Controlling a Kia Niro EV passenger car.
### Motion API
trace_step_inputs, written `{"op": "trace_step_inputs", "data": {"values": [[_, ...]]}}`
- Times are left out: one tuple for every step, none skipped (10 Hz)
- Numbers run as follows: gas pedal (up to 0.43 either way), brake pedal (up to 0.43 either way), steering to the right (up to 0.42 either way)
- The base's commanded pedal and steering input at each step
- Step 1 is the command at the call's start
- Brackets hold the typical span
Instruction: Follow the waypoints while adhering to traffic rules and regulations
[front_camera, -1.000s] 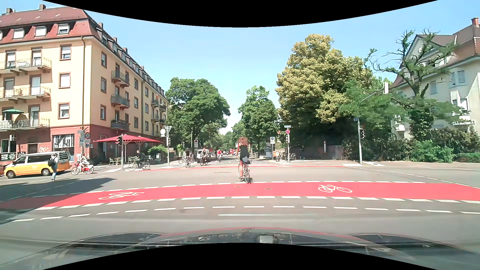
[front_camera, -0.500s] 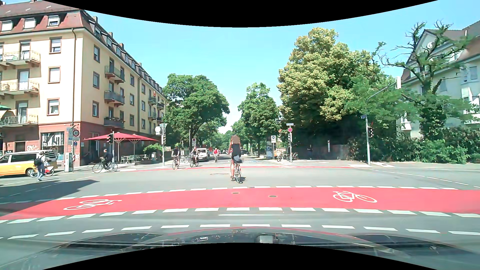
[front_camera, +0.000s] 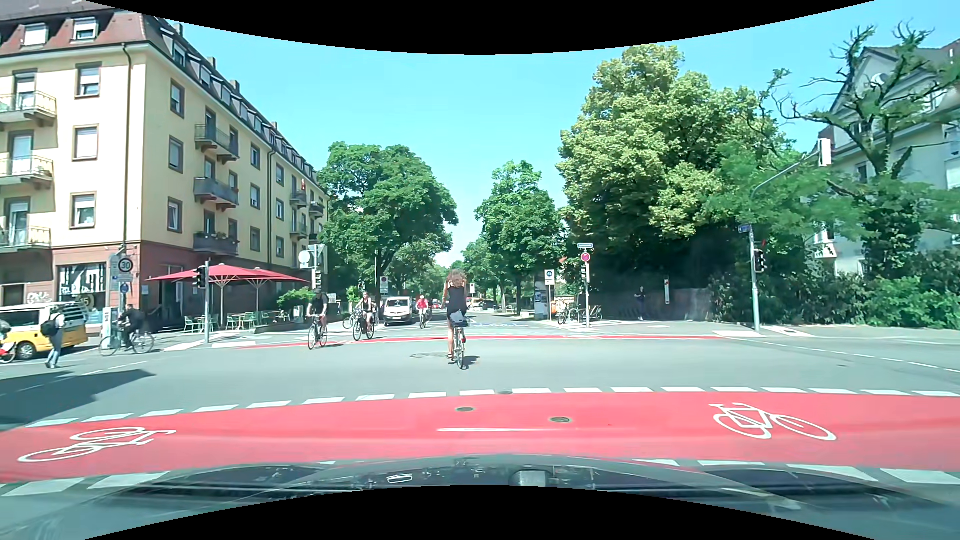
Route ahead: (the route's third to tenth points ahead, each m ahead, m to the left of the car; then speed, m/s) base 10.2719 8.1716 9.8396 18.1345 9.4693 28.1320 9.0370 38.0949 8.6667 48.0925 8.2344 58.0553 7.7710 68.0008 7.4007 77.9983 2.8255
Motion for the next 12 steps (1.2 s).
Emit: {"op": "trace_step_inputs", "data": {"values": [[0.0,0.0,-0.007],[0.0,0.0,-0.012],[0.0,0.0,-0.019],[0.0,0.0,-0.029],[0.0,0.0,-0.038],[0.0,0.0,-0.046],[0.0,0.0,-0.05],[0.0,0.0,-0.053],[0.0,0.0,-0.054],[0.0,0.0,-0.054],[0.0,0.006,-0.055],[0.0,0.055,-0.059]]}}
